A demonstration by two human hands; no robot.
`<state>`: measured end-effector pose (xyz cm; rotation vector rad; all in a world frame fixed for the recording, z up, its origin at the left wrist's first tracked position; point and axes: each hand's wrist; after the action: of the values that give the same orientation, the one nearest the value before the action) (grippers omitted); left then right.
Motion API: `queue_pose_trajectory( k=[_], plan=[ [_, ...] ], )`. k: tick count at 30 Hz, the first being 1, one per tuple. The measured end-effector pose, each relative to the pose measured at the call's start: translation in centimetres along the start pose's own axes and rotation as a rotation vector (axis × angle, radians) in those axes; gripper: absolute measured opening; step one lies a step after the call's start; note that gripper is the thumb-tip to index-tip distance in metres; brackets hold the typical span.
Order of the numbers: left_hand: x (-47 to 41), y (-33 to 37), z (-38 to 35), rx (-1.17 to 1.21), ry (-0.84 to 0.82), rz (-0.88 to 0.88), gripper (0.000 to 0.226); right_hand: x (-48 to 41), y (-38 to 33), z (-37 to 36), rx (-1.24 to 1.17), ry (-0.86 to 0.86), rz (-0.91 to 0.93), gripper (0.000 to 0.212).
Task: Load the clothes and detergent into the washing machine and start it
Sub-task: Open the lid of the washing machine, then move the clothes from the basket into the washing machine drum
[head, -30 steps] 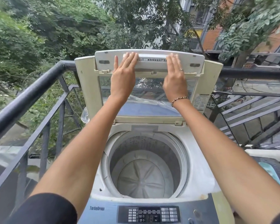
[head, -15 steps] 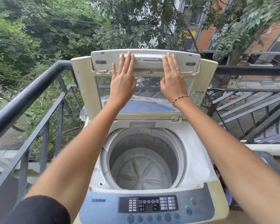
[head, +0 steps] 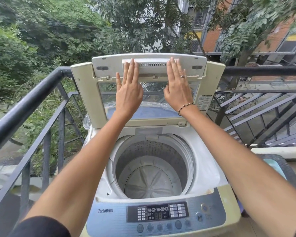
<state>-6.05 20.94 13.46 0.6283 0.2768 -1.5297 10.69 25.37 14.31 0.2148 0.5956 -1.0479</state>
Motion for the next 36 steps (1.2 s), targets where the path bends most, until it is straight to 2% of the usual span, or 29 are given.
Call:
queue_pose_trajectory(
  k=[9, 16, 21, 27, 31, 36],
  plan=[
    [3.0, 1.4, -1.6, 0.077, -0.06, 0.005, 0.067, 3.3, 0.2, -0.3, 0.018, -0.07, -0.004, 0.071],
    [7.1, 6.6, -4.1, 0.334, -0.19, 0.16, 0.061, 9.1, 3.0, 0.2, -0.072, -0.164, -0.01, 0.061],
    [10.7, 13.3, -5.9, 0.489, -0.263, 0.225, 0.053, 15.5, 7.9, 1.7, -0.103, -0.253, -0.076, 0.056],
    [14.8, 24.5, -8.2, 0.738, -0.395, 0.403, 0.03, 23.8, 16.6, 5.5, -0.185, -0.337, -0.186, 0.045],
    [17.4, 30.5, -10.8, 0.828, -0.434, 0.445, 0.026, 28.0, 22.1, 6.9, -0.261, -0.391, -0.31, 0.042],
    [20.0, 37.3, -14.7, 0.877, -0.561, 0.465, 0.029, 32.1, 28.6, 7.0, -0.329, -0.469, -0.445, 0.039]
  ],
)
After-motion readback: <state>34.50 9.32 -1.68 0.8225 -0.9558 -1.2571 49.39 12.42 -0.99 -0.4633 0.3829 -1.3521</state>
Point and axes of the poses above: each hand's wrist, its own x-axis away from the middle knuckle, its own z-axis out of the back of the hand, y = z × x, and after that the axes turned 4 degrees about -y, right-handed
